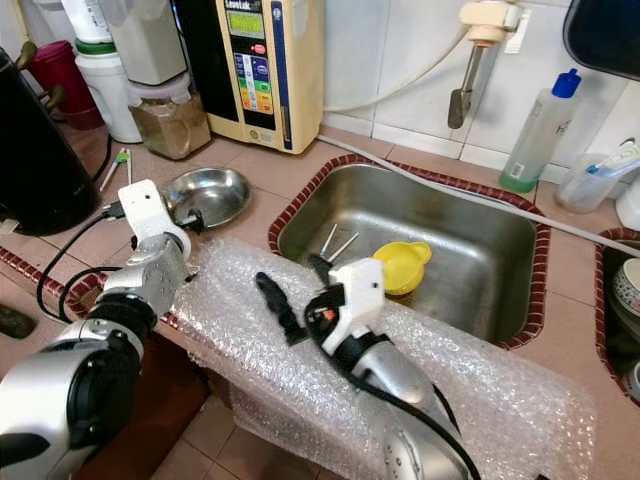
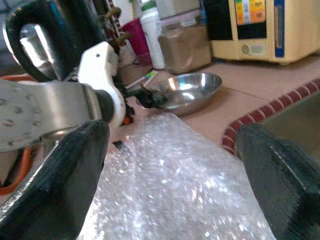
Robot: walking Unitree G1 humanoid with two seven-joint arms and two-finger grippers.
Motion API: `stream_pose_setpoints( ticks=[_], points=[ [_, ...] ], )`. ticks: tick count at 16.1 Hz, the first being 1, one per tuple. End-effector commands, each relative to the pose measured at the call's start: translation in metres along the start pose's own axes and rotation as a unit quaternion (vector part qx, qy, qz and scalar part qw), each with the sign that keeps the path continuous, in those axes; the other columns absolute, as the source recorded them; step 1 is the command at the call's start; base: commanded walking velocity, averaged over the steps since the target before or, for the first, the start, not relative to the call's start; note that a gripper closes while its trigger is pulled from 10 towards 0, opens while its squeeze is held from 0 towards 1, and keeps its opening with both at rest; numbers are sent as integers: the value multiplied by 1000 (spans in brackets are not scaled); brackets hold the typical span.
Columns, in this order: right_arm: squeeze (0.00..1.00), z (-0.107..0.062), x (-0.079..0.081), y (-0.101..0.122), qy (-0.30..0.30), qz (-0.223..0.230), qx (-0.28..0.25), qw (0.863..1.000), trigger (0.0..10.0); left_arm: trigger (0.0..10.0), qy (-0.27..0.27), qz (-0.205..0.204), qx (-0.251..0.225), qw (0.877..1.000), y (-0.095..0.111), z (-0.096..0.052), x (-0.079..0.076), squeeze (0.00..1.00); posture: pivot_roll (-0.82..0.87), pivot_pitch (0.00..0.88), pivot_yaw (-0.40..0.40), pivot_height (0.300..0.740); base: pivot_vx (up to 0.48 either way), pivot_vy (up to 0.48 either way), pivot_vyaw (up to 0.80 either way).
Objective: Kitchen organization
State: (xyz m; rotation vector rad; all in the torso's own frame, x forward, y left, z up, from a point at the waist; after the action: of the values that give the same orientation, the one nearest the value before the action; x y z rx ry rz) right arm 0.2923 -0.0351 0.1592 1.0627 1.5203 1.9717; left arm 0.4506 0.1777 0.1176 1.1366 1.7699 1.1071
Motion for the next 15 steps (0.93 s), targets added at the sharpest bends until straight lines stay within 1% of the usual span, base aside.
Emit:
stream_pose_setpoints(
  ticks=[1, 3, 4, 5, 6, 7, 8, 10, 11, 12, 13, 15],
  points=[
    [0, 0, 6, 5, 9, -2, -3, 1000, 10000, 10000, -8, -9, 12, 1000, 1, 0, -6, 0, -97, 19, 72, 740, 0, 0, 0],
    [0, 0, 6, 4, 6, -4, 0, 1000, 10000, 10000, -20, -29, 20, 999, 2, -1, -11, 0, -104, 24, 80, 740, 0, 0, 0],
    [0, 0, 6, 4, 3, -5, 2, 1000, 10000, 4353, -18, -41, 27, 999, 2, 0, -11, 0, -106, 27, 84, 740, 0, 0, 0],
    [0, 0, 6, 4, 2, -6, 2, 1000, 10000, 1961, -16, -40, 35, 998, 0, 0, -9, 0, -106, 29, 86, 740, 0, 0, 0],
    [0, -1, 5, 4, -1, -8, 3, 1000, 10000, 0, -11, -39, 50, 998, -5, 0, -7, 0, -106, 30, 87, 740, 0, 0, 0],
    [0, -1, 3, 4, -6, -10, 4, 1000, 10000, 0, -10, -67, 74, 995, -10, -1, -7, 0, -107, 31, 88, 740, 0, 0, 0],
    [0, -1, 1, 4, -9, -10, 4, 1000, 10000, 0, -9, -81, 80, 993, -11, -1, -7, 0, -97, 33, 89, 740, 0, 0, 0],
    [0, 0, -1, 4, -11, -10, 4, 1000, 10000, 0, -5, -84, 81, 993, -11, 0, -3, 0, -97, 33, 89, 740, 0, 0, 0],
    [0, 2, 0, 4, -10, -9, 4, 1000, 10000, 0, 7, -95, 90, 991, -15, 1, 5, 0, -87, 32, 86, 740, 0, 0, 0],
    [0, 2, 0, 4, -10, -9, 4, 1000, 10000, 0, 7, -97, 93, 991, -16, 1, 7, 0, -82, 33, 86, 740, 0, 0, 0],
    [0, 3, -1, 4, -10, -9, 4, 1000, 10000, 0, 14, -100, 107, 989, -22, 1, 12, 0, -79, 34, 84, 740, 0, 0, 0],
    [0, 4, -2, 3, -11, -10, 5, 1000, 10000, 0, 24, -96, 115, 988, -26, 2, 21, 0, -67, 36, 84, 740, 0, 0, 0]
  ],
)
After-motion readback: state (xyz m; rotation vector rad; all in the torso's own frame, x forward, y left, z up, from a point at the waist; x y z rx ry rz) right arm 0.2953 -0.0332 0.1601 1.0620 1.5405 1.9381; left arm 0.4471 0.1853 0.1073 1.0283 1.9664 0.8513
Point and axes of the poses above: a point about 5 cm out from each wrist's last joint towards the gripper, its own z axis pointing out of the wrist towards the gripper, its own y axis along the axis of the wrist's last joint, x = y × z, the point moved 6 cm from there along z, pointing out of the wrist towards the gripper, and after that the axes turned 4 degrees about z, right-handed, at the moved point
